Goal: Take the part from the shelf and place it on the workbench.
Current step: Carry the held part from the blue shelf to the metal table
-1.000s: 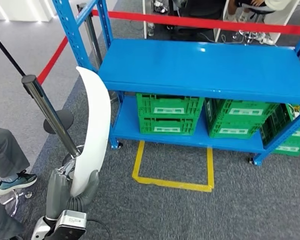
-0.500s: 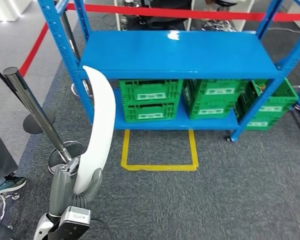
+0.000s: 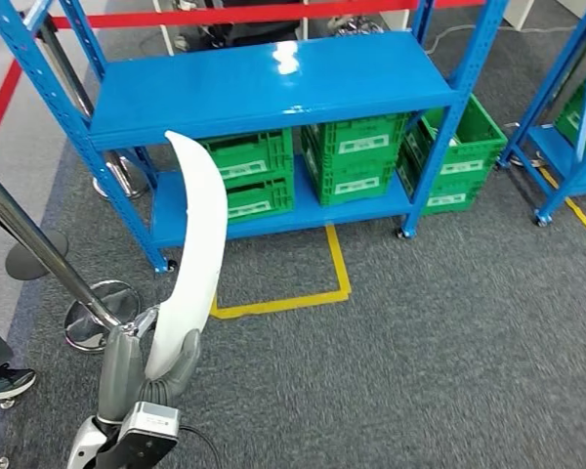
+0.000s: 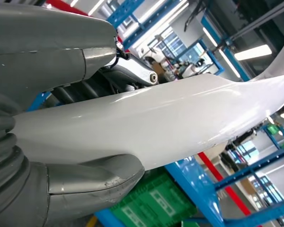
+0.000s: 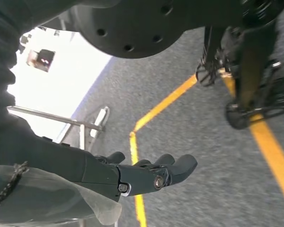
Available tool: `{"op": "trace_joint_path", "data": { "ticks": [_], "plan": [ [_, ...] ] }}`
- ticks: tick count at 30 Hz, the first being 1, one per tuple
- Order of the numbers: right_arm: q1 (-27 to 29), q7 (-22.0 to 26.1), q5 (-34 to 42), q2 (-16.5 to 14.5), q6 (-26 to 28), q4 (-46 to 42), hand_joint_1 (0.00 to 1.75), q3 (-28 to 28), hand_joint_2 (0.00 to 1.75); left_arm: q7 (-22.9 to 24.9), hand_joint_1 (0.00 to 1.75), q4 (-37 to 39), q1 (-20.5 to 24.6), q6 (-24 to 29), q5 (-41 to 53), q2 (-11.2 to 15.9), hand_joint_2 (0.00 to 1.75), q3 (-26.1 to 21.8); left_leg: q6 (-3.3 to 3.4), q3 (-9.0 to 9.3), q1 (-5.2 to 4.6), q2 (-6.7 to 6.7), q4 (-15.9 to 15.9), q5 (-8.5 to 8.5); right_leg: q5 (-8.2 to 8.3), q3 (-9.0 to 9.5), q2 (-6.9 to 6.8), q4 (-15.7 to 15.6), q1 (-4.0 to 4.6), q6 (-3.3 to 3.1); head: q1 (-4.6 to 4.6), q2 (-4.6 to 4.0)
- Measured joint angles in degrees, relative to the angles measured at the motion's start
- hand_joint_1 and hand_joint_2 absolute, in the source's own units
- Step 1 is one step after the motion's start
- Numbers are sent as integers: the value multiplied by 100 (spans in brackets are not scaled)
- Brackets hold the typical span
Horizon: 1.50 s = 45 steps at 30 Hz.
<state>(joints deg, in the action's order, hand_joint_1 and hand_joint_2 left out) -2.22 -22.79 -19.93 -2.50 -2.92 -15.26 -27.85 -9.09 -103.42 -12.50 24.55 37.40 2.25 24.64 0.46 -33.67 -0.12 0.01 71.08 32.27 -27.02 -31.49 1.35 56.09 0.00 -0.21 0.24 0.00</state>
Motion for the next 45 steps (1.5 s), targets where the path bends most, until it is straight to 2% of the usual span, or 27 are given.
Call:
{"op": "trace_joint_path", "data": {
  "ticks": [1,3,5,7,8,11,12,13,15,16,18,20,22,23,26,27,28,30,32,33,35,37,38,40,42,43,45],
  "plan": [
    [-1,-1,0,-12,0,0,0,-2,175,0,175,3,12,-3,-12,0,175,-2,87,260,-28,-110,-359,-121,52,-87,60,30,8,1,3,0],
    [-4,-3,0,-40,6,-4,0,-9,175,-3,175,8,38,-12,-32,-1,175,-9,232,743,-66,-340,-1141,-161,164,-215,183,66,30,32,9,0],
    [-1,14,0,-57,10,-8,0,-32,175,-11,175,19,66,-19,-41,-2,175,-15,267,899,-91,-392,-1476,-106,291,-306,295,69,15,103,5,0],
    [23,43,1,-56,11,-8,0,-62,175,-16,175,34,97,-25,-49,-8,175,-19,275,835,-74,-272,-1563,-182,313,-408,319,101,-5,168,2,0],
    [32,54,1,-55,12,-8,0,-76,175,-19,175,41,106,-28,-55,-16,175,-22,297,778,-60,-203,-1599,-242,179,-470,251,188,-5,196,16,0],
    [30,22,2,-58,11,-7,0,-103,175,-34,175,70,107,-43,-74,-39,175,-39,322,540,-54,-1,-1613,-431,-649,-713,-36,1007,-54,304,57,0],
    [30,6,2,-60,11,-7,0,-113,175,-42,175,84,107,-52,-79,-44,175,-46,309,446,-56,71,-1602,-498,-792,-768,-74,1369,-81,348,57,0],
    [30,4,2,-61,11,-7,0,-123,175,-52,175,98,108,-62,-87,-48,175,-53,296,348,-56,142,-1586,-565,-775,-768,-93,1640,-109,391,56,0],
    [31,3,2,-61,22,-8,0,-148,175,-80,175,121,113,-78,-115,-55,175,-69,251,141,-43,277,-1528,-678,-406,-536,-135,1678,-161,464,56,0],
    [30,-4,2,-61,28,-13,0,-157,175,-95,175,128,118,-84,-128,-58,175,-79,220,58,-40,333,-1481,-720,-256,-271,-203,1400,-183,494,57,0],
    [14,-44,2,-70,41,-35,0,-177,175,-115,175,133,133,-90,-142,-69,175,-99,147,-80,-42,434,-1372,-787,-330,399,-380,509,-188,486,63,0],
    [7,-69,2,-79,42,-54,0,-194,175,-124,175,135,152,-94,-145,-83,175,-111,77,-147,-40,532,-1318,-878,-535,701,-433,-43,-148,374,60,0],
    [30,-55,2,-79,42,-56,0,-217,175,-127,175,142,164,-96,-146,-91,175,-116,0,-180,-8,548,-1302,-902,-498,596,-365,-76,-121,227,53,0],
    [38,-49,2,-80,43,-56,0,-228,175,-129,175,146,161,-96,-147,-92,175,-119,-42,-205,10,455,-1233,-759,-442,535,-337,-74,-117,159,52,0],
    [41,-106,2,-80,50,-58,0,-244,175,-129,175,158,146,-96,-148,-88,175,-139,-101,-335,32,97,-442,150,-223,304,-242,-70,-93,12,36,0],
    [40,-120,2,-80,52,-58,0,-245,175,-129,175,164,146,-97,-149,-87,175,-144,-91,-363,30,62,-91,353,-142,215,-196,-60,-73,-4,29,0],
    [40,-119,2,-80,54,-59,0,-246,175,-129,175,172,146,-97,-149,-87,175,-146,-73,-344,26,50,156,403,-64,120,-146,-44,-53,-13,27,0],
    [40,-116,2,-80,52,-59,0,-246,175,-129,175,183,147,-98,-149,-89,175,-147,-11,-86,8,20,110,155,69,-88,-36,8,-18,-9,26,0],
    [38,-125,2,-90,52,-59,0,-246,175,-132,175,185,148,-98,-149,-89,175,-148,110,438,-18,-193,-612,-111,167,-248,77,62,6,19,28,0],
    [34,-130,2,-97,55,-60,0,-247,175,-138,175,185,147,-98,-149,-89,175,-149,154,685,-24,-324,-1013,-137,224,-306,139,78,11,41,29,0],
    [27,-129,0,-111,61,-62,0,-255,175,-155,175,191,148,-108,-155,-90,175,-152,188,909,-37,-466,-1460,-85,360,-405,256,78,-6,98,30,0],
    [46,-114,-10,-109,64,-63,0,-276,175,-177,175,197,164,-129,-172,-97,175,-155,181,869,-35,-348,-1560,-142,465,-499,344,53,-27,160,27,0],
    [54,-104,-18,-107,67,-64,0,-290,175,-189,175,199,174,-145,-182,-103,175,-157,197,830,-26,-273,-1592,-192,410,-565,297,86,-27,184,35,0],
    [59,-111,-39,-102,72,-68,0,-316,175,-214,175,206,187,-180,-204,-116,175,-164,239,727,-2,-111,-1638,-292,-3,-749,78,465,-36,228,69,0],
    [55,-156,-65,-102,72,-70,0,-335,175,-235,175,225,185,-208,-227,-128,175,-171,253,603,-9,47,-1632,-382,-449,-968,-71,1217,-66,292,92,0],
    [57,-177,-76,-102,72,-70,0,-347,175,-244,175,238,185,-220,-242,-132,175,-174,247,544,-11,132,-1624,-424,-499,-1028,-92,1544,-83,323,91,0],
    [65,-182,-93,-102,80,-72,0,-374,175,-261,175,262,188,-239,-280,-138,175,-182,226,436,-12,296,-1603,-490,-255,-902,-128,1695,-108,364,93,0]
  ]
}}
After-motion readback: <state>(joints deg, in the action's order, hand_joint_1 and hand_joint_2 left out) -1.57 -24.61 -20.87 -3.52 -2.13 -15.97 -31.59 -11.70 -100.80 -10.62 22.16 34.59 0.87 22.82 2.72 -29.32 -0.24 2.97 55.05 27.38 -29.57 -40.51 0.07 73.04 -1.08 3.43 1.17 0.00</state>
